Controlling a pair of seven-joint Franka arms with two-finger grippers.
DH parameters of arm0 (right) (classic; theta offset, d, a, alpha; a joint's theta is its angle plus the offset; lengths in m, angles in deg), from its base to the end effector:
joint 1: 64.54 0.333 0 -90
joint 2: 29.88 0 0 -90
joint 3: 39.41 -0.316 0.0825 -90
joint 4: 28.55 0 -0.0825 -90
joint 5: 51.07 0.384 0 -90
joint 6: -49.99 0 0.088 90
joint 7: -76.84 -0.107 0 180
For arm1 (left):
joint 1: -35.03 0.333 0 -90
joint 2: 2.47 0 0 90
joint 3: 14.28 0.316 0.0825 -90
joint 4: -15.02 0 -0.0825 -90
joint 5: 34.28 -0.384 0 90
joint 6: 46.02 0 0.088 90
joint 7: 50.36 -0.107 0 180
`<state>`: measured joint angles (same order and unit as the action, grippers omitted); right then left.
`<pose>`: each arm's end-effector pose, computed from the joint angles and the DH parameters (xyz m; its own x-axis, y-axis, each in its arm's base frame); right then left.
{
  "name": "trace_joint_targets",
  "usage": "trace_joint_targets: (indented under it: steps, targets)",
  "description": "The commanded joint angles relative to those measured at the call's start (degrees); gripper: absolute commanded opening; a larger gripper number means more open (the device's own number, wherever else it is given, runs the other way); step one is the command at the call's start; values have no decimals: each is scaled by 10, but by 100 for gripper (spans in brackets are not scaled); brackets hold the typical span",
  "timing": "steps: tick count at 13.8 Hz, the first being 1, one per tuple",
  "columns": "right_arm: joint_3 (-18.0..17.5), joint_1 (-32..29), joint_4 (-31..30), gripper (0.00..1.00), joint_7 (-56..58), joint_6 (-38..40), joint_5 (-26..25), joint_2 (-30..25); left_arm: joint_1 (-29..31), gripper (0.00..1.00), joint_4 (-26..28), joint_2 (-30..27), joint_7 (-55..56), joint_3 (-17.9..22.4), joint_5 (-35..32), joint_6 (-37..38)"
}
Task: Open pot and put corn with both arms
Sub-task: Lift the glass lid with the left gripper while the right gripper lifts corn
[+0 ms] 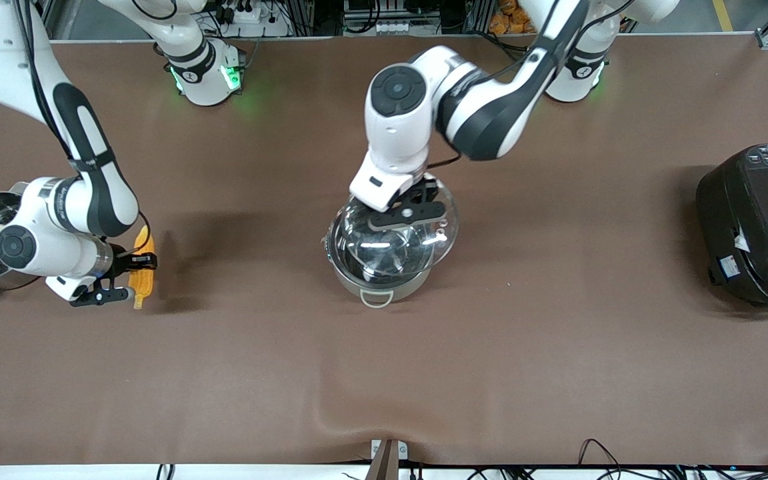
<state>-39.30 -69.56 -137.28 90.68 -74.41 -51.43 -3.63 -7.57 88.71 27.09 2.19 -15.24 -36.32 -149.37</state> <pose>0.6081 -0.0548 0.2455 0.9712 0.1565 -0.1796 0.1519 -0.9876 -0.0388 0.5172 -0.4843 0.4527 0.9884 0.1501 0.0220 0.1505 -0.9885 -0.0147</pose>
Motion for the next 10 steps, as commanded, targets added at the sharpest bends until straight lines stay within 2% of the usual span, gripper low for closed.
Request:
trace_joint_targets:
  steps: [1, 4, 10]
  targets:
    - [-9, 9, 27, 0, 1, 61, -5, -19, 50, 0, 21, -52, -58, -4, -10, 41]
    - [-23, 15, 76, 0, -6, 130, 0, -18, 101, 0, 41, -87, -116, -5, -8, 75]
    - [-26, 68, 133, 0, -88, 218, 40, -18, 218, 0, 158, -171, -306, -5, -8, 80]
